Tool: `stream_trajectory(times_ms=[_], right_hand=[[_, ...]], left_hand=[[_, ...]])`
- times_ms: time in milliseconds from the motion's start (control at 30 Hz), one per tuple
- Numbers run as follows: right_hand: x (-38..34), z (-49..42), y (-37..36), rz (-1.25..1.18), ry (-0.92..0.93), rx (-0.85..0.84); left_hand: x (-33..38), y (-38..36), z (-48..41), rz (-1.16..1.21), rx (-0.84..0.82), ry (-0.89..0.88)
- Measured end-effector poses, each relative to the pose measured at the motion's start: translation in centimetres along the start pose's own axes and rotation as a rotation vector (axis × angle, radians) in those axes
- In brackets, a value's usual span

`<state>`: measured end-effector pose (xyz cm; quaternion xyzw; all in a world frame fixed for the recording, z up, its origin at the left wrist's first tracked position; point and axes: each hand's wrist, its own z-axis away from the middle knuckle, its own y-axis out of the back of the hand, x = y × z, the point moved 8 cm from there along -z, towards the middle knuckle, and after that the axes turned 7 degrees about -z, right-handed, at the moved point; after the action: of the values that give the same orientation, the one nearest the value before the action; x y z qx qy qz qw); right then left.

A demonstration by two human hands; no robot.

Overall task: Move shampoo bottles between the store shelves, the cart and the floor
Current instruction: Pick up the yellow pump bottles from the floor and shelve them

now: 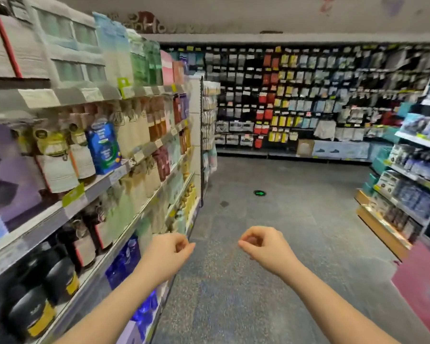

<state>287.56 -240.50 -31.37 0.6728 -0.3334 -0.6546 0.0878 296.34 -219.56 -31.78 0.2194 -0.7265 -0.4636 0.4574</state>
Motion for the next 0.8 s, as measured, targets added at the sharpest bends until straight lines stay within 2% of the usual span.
stream_trajectory(times_ms=[233, 467, 800], right_hand=[[6.7, -18.1, 3.8, 0.06, 0.015, 0.024], [11.9, -41.2, 7.8, 0.07, 0.075, -0.042], [17.4, -69.1, 4.3, 0.034, 0.087, -0.202]], left_hand=[[2.2, -5.0, -19.8, -0.041, -0.017, -0.067], [3.0, -7.1, -40.6, -0.03, 0.069, 0.027], [-2.9, -11.6, -64.7, -0.048, 0.072, 0.163]])
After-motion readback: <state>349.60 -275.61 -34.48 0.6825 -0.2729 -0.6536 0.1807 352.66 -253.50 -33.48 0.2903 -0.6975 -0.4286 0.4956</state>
